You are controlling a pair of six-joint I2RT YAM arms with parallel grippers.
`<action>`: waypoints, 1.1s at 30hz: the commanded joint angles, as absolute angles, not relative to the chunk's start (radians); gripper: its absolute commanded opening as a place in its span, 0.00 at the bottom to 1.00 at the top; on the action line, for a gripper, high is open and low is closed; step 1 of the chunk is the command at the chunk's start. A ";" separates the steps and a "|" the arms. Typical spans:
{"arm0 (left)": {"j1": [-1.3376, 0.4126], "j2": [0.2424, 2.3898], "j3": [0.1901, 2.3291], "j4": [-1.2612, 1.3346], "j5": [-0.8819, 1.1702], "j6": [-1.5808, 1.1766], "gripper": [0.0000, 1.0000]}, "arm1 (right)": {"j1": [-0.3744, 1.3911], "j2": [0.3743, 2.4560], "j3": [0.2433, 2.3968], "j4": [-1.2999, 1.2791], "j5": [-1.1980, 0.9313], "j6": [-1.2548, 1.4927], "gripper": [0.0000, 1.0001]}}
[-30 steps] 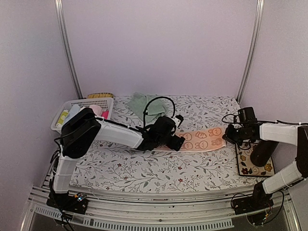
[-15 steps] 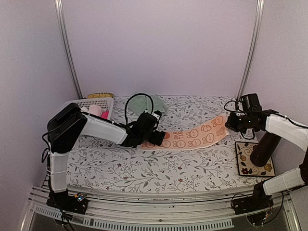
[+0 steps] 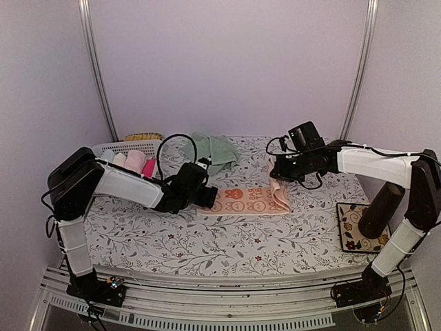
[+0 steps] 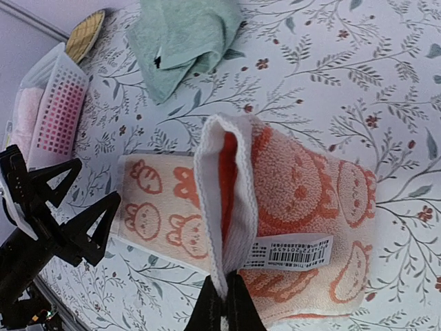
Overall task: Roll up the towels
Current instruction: Fold the towel at the center of the board.
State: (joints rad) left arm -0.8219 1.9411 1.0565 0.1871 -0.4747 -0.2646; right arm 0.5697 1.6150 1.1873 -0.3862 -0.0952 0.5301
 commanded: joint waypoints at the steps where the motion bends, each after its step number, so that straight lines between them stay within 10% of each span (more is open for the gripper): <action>1: -0.778 1.862 0.992 0.207 -0.527 -0.332 0.97 | 0.656 1.711 1.299 -0.353 -0.126 0.557 0.02; 33: -0.765 1.651 0.824 0.161 -0.569 -0.460 0.97 | 0.834 2.167 1.681 -0.361 -0.171 0.562 0.04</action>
